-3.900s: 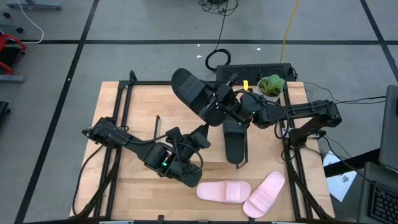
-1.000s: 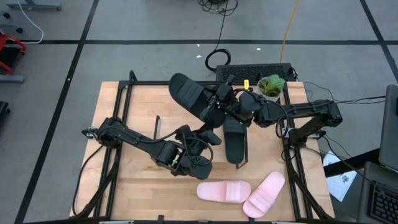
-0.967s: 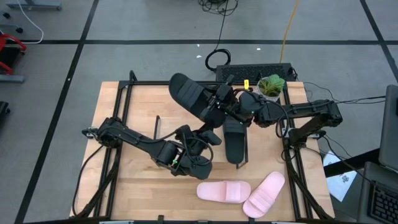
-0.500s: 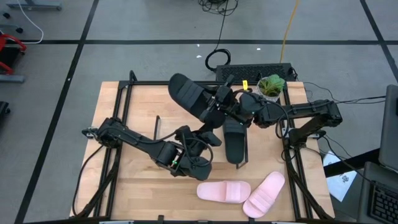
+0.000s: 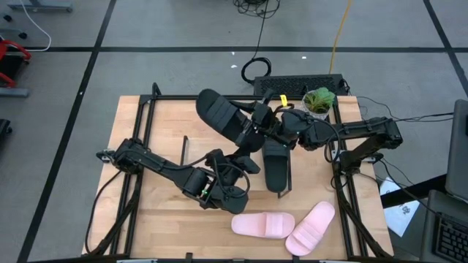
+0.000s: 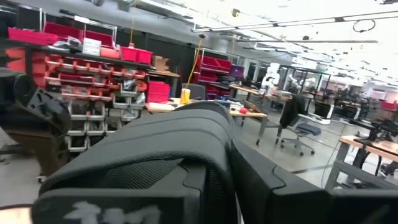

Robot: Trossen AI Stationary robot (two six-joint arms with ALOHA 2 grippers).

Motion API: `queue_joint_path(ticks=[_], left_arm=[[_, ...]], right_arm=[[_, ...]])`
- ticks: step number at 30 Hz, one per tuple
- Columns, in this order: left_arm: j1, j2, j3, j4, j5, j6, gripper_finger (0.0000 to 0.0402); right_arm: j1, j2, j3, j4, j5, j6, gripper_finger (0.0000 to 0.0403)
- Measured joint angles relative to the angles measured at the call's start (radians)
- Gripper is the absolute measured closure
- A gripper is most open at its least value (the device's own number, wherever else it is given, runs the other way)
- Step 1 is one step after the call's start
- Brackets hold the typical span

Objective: Pick and place slides into the shelf
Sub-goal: Put the black slipper on the shelf

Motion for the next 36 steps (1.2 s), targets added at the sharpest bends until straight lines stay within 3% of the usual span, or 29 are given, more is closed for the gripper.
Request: queue_joint_path(ticks=[15,25,36], left_arm=[[-0.007,0.000,0.000,-0.022,-0.023,-0.003,0.0384],[-0.044,0.000,0.000,-0.056,-0.124,-0.007,0.0384],[-0.046,0.000,0.002,-0.176,-0.130,-0.103,0.0385]], right_arm=[[0.011,-0.009,0.000,-0.036,-0.001,0.000,0.0256],[0.013,-0.009,0.000,-0.055,-0.005,-0.056,0.0256],[0.013,-0.021,-0.003,-0.076,-0.006,-0.067,0.0254]])
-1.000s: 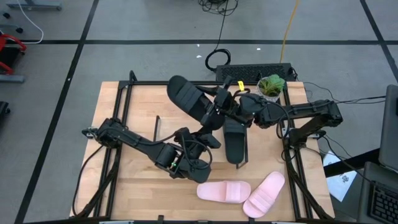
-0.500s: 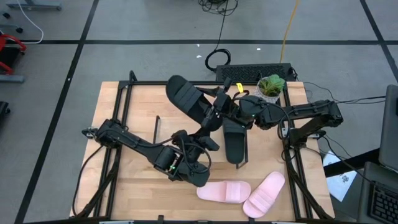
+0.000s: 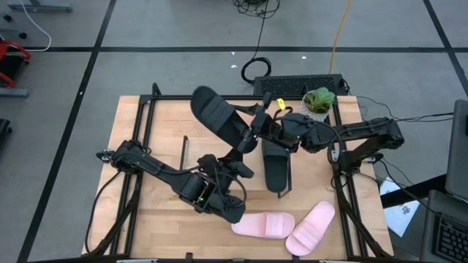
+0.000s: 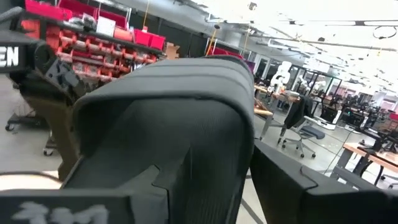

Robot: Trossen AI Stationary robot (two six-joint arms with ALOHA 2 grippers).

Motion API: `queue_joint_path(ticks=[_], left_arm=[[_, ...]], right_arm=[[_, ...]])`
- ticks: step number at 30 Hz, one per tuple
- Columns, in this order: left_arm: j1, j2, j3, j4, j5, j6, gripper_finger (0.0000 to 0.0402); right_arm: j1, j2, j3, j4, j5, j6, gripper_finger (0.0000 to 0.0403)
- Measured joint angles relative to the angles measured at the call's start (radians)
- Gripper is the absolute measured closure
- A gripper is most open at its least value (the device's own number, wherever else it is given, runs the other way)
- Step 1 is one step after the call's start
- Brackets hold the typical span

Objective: Pick and place slides into the shelf
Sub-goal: Put the black slipper on the shelf

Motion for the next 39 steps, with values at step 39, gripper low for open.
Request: queue_joint_path(ticks=[39], left_arm=[[0.022,-0.045,0.000,-0.455,0.083,-0.290,0.0386]], right_arm=[[0.027,-0.122,0.001,-0.177,0.063,-0.037,0.0254]])
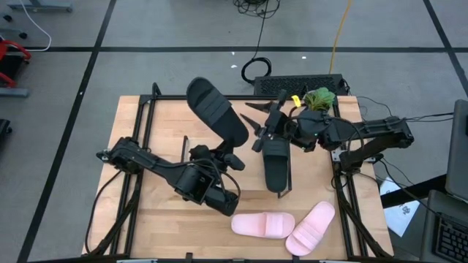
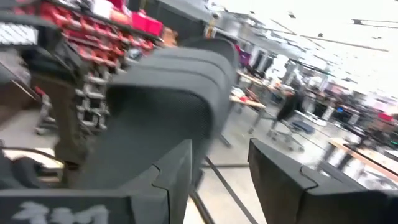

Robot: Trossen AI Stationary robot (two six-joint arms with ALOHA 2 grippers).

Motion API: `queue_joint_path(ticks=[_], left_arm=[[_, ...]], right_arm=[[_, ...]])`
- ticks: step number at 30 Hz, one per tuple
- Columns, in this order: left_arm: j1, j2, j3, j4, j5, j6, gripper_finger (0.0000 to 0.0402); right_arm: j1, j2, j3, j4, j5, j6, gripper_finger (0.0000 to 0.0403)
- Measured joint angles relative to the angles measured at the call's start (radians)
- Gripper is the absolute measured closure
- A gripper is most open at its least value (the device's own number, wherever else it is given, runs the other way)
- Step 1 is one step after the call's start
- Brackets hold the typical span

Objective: Pick and place slides into the shelf
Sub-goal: Put the black slipper on the shelf

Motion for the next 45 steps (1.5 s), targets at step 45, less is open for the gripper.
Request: queue_joint_path(ticks=[45], left_arm=[[0.067,0.016,-0.001,0.158,1.084,0.332,0.0387]], right_arm=[[-0.005,-0.272,0.001,-0.888,0.389,0.121,0.0255]])
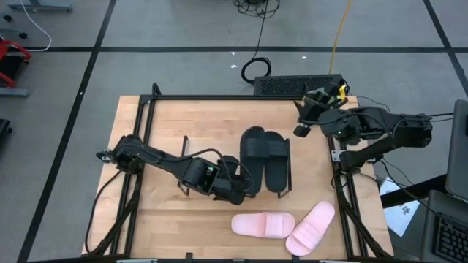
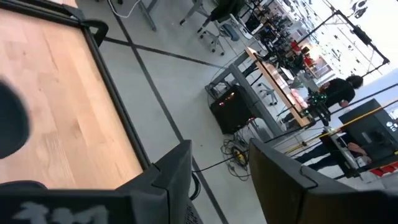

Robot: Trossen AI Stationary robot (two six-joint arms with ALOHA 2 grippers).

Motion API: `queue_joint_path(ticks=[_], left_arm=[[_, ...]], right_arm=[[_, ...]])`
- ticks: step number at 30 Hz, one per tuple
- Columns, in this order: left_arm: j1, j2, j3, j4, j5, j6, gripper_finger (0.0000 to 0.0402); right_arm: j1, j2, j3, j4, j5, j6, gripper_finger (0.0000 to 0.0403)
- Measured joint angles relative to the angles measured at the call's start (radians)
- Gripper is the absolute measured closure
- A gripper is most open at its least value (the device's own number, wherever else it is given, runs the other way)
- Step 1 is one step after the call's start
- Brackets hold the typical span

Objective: Pick and place slides into the shelf
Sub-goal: Put the black slipper on the shelf

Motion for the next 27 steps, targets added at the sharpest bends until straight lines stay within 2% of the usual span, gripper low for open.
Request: queue_joint_path(ticks=[4,14,19,27], left_arm=[[0.007,0.015,-0.001,0.004,0.027,-0.011,0.0387],[0.031,0.013,-0.003,-0.059,0.022,-0.032,0.0387],[0.039,0.012,-0.054,-0.037,0.055,-0.059,0.0387],[0.061,0.012,-0.155,0.141,0.071,-0.053,0.0387]], right_arm=[[0.000,-0.022,0.000,-0.031,0.000,0.018,0.0255],[0.000,-0.054,0.000,-0.065,-0.001,0.018,0.0255],[0.000,-0.060,0.000,-0.084,-0.001,0.018,0.0255],[0.000,-0.066,0.000,-0.083,-0.001,0.015,0.0255]])
